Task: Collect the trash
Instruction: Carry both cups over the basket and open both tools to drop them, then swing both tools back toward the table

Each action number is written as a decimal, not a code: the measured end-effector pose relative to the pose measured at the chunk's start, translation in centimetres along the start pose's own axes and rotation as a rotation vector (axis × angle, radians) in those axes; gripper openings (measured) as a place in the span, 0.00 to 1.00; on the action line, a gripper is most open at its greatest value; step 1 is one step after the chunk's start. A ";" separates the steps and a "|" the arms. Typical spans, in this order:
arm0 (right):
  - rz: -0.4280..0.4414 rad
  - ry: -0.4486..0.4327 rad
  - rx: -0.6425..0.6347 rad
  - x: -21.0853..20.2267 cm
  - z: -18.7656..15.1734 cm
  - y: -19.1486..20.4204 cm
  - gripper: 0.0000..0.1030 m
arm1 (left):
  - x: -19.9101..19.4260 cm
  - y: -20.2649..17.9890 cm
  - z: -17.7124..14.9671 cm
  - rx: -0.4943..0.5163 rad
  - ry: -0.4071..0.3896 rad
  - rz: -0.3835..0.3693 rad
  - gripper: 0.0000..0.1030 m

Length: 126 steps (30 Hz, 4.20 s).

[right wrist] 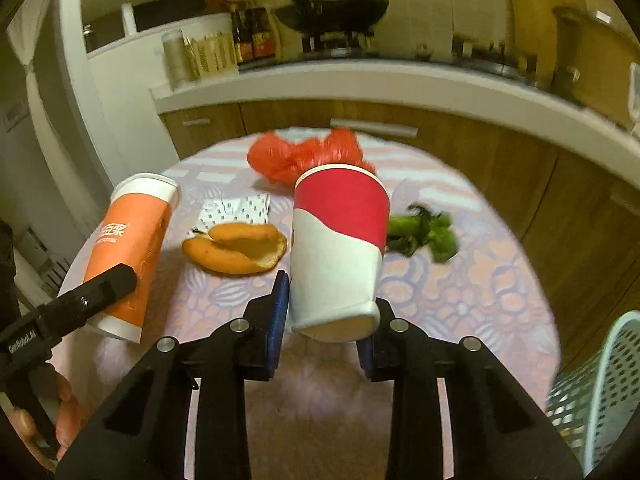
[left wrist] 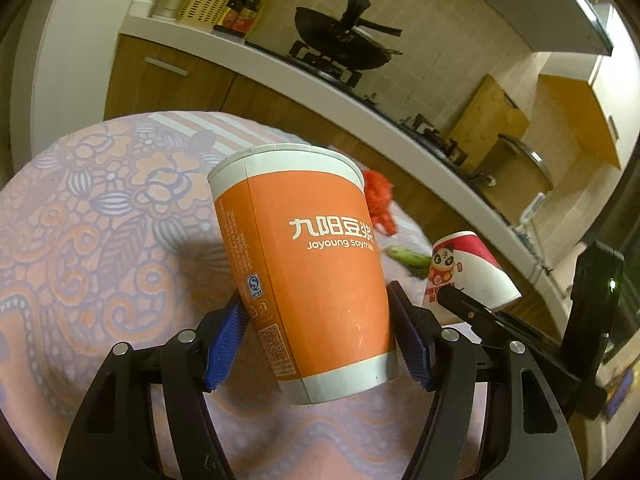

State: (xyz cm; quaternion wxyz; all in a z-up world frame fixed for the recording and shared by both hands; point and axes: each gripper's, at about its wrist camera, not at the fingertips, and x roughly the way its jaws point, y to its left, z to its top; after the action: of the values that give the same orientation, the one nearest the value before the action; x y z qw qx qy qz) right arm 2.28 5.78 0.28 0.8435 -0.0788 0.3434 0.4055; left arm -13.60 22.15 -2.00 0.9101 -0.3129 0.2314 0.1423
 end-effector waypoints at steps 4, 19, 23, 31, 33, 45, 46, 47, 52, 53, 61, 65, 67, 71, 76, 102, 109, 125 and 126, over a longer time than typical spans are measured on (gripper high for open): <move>-0.006 -0.061 0.014 -3.0 0.1 -1.0 0.26 | -1.6 -2.9 0.2 0.055 -0.029 -0.041 0.64; -0.123 -0.187 0.155 -12.5 -2.7 -10.2 0.26 | 0.3 -15.9 -2.5 0.233 0.043 -0.228 0.64; -0.175 -0.207 0.220 -14.4 -4.1 -13.8 0.26 | 2.6 -20.0 -3.8 0.294 0.096 -0.272 0.64; -0.284 -0.203 0.362 -16.3 -7.2 -21.2 0.26 | 9.1 -26.8 -7.2 0.350 0.262 -0.363 0.64; -0.313 -0.195 0.404 -16.6 -8.3 -23.3 0.26 | 11.0 -28.5 -8.3 0.363 0.314 -0.389 0.64; -0.443 -0.079 0.624 -16.8 -14.9 -32.8 0.27 | 18.7 -35.2 -15.1 0.385 0.539 -0.456 0.64; -0.450 -0.070 0.635 -16.7 -15.3 -33.2 0.28 | 19.1 -35.5 -15.7 0.387 0.553 -0.459 0.64; -0.454 -0.059 0.648 -16.7 -15.8 -33.8 0.28 | 19.5 -35.8 -16.0 0.388 0.561 -0.462 0.64; -0.455 -0.023 0.710 -16.6 -17.4 -35.4 0.30 | 20.6 -37.0 -17.4 0.422 0.606 -0.460 0.70; -0.453 -0.020 0.723 -16.6 -17.8 -35.7 0.35 | 20.8 -37.0 -17.7 0.421 0.614 -0.456 0.71; -0.458 -0.056 0.730 -18.2 -17.8 -35.6 0.52 | 20.4 -36.0 -17.1 0.405 0.606 -0.443 0.71; -0.452 -0.071 0.691 -18.5 -16.6 -34.3 0.52 | 19.1 -35.4 -15.9 0.398 0.572 -0.454 0.71; -0.440 -0.077 0.673 -18.4 -16.0 -33.5 0.52 | 18.3 -34.8 -15.2 0.387 0.556 -0.458 0.71; -0.416 -0.081 0.624 -17.9 -14.4 -31.3 0.52 | 16.8 -33.1 -13.5 0.358 0.522 -0.462 0.71; -0.377 -0.099 0.549 -17.3 -11.9 -27.9 0.52 | 14.0 -30.2 -11.1 0.321 0.454 -0.449 0.71; -0.116 0.022 0.114 -0.2 -3.4 -5.0 0.57 | 5.2 -1.4 2.7 0.011 0.179 0.065 0.71; -0.096 0.080 0.144 1.0 -3.5 -5.9 0.58 | 7.9 0.6 2.9 -0.030 0.198 0.067 0.71; -0.108 0.101 0.146 1.4 -3.5 -6.1 0.64 | 9.4 -4.5 -0.7 0.086 0.352 -0.222 0.71; -0.104 0.103 0.151 1.4 -3.5 -6.2 0.64 | 9.1 -4.7 -0.8 0.105 0.354 -0.211 0.71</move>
State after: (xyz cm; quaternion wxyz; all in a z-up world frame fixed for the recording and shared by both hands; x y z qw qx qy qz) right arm 5.64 1.15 -4.17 0.8483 -0.0536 0.4110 0.3296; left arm -4.26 19.06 -4.84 0.8802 -0.3077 0.3606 -0.0231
